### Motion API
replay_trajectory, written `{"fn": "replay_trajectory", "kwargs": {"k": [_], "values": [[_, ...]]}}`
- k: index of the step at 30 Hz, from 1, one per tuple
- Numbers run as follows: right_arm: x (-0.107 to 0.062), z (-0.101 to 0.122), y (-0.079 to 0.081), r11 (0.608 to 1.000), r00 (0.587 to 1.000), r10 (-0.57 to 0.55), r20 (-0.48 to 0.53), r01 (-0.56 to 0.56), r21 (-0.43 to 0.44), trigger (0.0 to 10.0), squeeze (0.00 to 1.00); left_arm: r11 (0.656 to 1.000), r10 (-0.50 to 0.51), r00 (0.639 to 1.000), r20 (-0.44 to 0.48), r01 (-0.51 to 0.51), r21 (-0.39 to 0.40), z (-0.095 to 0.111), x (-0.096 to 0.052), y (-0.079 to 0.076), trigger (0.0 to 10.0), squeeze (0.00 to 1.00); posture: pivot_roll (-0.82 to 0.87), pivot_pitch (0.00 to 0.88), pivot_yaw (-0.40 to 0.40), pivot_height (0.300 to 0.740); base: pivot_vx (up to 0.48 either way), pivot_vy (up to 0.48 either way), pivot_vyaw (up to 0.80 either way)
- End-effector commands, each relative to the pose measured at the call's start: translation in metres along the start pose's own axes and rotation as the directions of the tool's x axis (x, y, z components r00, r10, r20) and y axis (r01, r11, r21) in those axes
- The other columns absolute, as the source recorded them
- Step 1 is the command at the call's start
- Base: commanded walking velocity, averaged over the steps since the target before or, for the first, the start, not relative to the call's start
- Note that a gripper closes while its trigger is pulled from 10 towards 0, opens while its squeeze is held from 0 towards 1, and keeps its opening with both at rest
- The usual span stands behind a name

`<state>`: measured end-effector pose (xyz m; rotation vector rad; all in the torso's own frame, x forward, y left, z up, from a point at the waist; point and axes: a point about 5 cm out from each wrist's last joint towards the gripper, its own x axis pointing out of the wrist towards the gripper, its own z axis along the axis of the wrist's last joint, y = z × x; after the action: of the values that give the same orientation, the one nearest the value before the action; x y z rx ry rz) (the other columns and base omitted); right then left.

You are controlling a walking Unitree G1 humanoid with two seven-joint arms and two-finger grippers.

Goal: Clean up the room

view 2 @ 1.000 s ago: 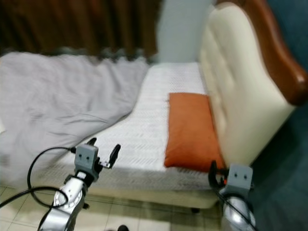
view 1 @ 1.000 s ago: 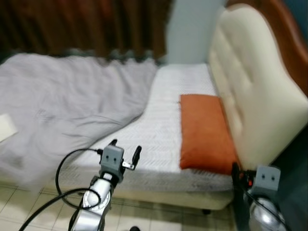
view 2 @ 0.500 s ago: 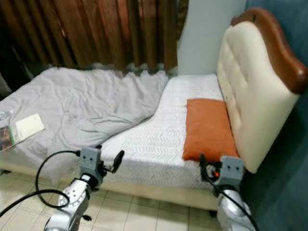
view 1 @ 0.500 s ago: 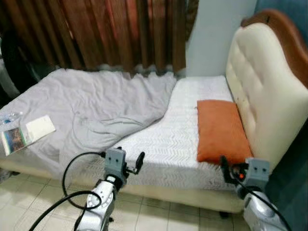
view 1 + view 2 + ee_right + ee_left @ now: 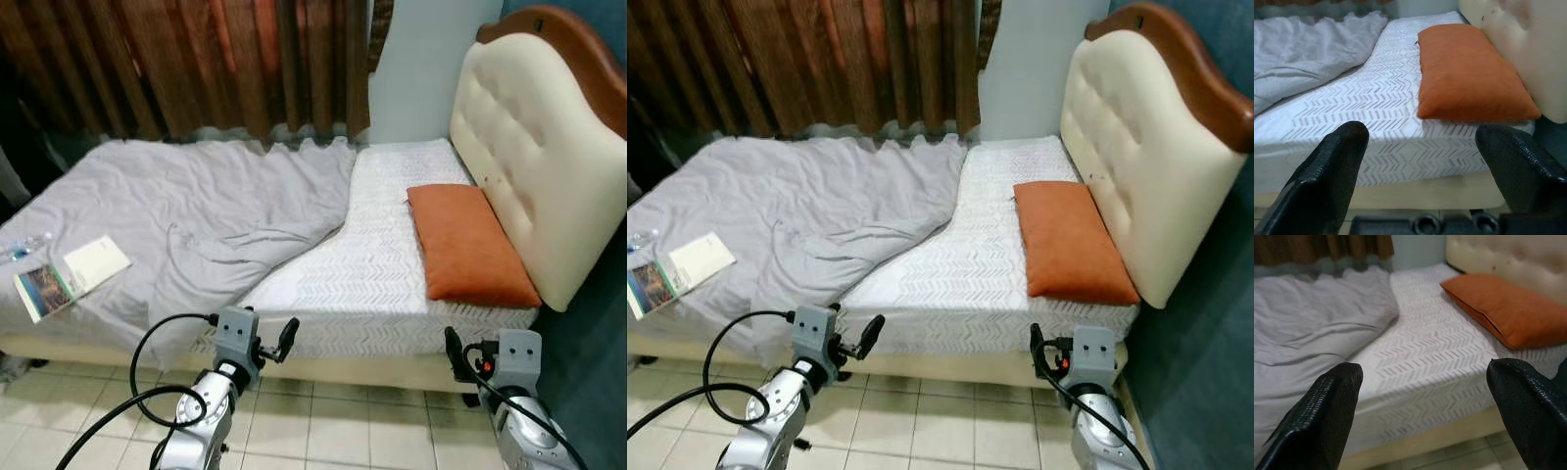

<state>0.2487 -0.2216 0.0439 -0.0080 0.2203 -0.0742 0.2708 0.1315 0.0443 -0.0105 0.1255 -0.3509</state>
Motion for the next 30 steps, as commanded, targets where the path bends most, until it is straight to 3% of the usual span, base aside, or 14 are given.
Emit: {"fn": "replay_trajectory", "kwargs": {"k": [1, 4, 7, 13, 14, 16, 22, 28, 30], "values": [[0.000, 0.009, 0.012, 0.997, 0.996, 0.073, 0.057, -0.075, 0.031, 10.0, 0.00, 0.999, 0.019, 0.999, 0.038, -0.020, 0.031, 0.006, -0.007, 0.006, 10.0, 0.00, -0.12, 0.000, 0.024, 0.740, 0.000, 0.480, -0.76], [-0.014, 0.016, 0.015, 0.985, 0.982, 0.149, 0.114, -0.157, 0.067, 10.0, 0.00, 0.996, 0.045, 0.994, 0.104, -0.053, 0.071, 0.017, -0.026, 0.008, 10.0, 0.00, -0.11, 0.000, 0.018, 0.740, 0.000, 0.480, -0.79], [-0.032, 0.010, 0.016, 0.979, 0.976, 0.193, 0.103, -0.198, 0.044, 10.0, 0.00, 0.993, 0.091, 0.989, 0.113, -0.100, 0.070, 0.017, -0.057, 0.015, 10.0, 0.00, -0.09, 0.000, 0.002, 0.740, 0.000, 0.480, -0.80], [-0.048, 0.005, 0.005, 0.985, 0.982, 0.167, 0.090, -0.171, 0.035, 10.0, 0.00, 0.987, 0.135, 0.982, 0.131, -0.144, 0.067, 0.022, -0.082, 0.019, 10.0, 0.00, -0.07, 0.000, -0.014, 0.740, 0.000, 0.480, -0.80], [-0.063, 0.004, -0.002, 0.985, 0.981, 0.170, 0.089, -0.171, 0.004, 10.0, 0.00, 0.983, 0.151, 0.983, 0.108, -0.161, 0.084, 0.017, -0.105, 0.017, 10.0, 0.00, -0.06, 0.000, -0.018, 0.740, 0.000, 0.480, -0.80], [-0.072, 0.000, -0.005, 0.985, 0.982, 0.173, 0.072, -0.172, -0.020, 10.0, 0.00, 0.979, 0.184, 0.979, 0.082, -0.191, 0.078, 0.012, -0.117, 0.017, 10.0, 0.00, -0.06, 0.000, -0.018, 0.740, 0.000, 0.480, -0.80], [-0.070, -0.008, 0.005, 0.977, 0.976, 0.213, 0.037, -0.212, -0.018, 10.0, 0.00, 0.965, 0.259, 0.964, 0.063, -0.261, 0.020, 0.009, -0.108, 0.024, 10.0, 0.00, -0.05, 0.000, -0.028, 0.740, 0.000, 0.477, -0.80], [-0.068, -0.001, 0.001, 0.978, 0.977, 0.209, 0.041, -0.209, -0.002, 10.0, 0.00, 0.953, 0.303, 0.952, 0.041, -0.303, -0.009, 0.007, -0.112, 0.024, 10.0, 0.00, -0.05, 0.000, -0.034, 0.740, 0.000, 0.476, 0.00], [-0.069, -0.003, -0.002, 0.977, 0.978, 0.206, 0.024, -0.207, 0.049, 10.0, 0.00, 0.938, 0.347, 0.937, 0.028, -0.348, -0.002, 0.005, -0.116, 0.023, 10.0, 0.00, -0.04, 0.002, -0.041, 0.740, 0.000, 0.476, 0.00]]}}
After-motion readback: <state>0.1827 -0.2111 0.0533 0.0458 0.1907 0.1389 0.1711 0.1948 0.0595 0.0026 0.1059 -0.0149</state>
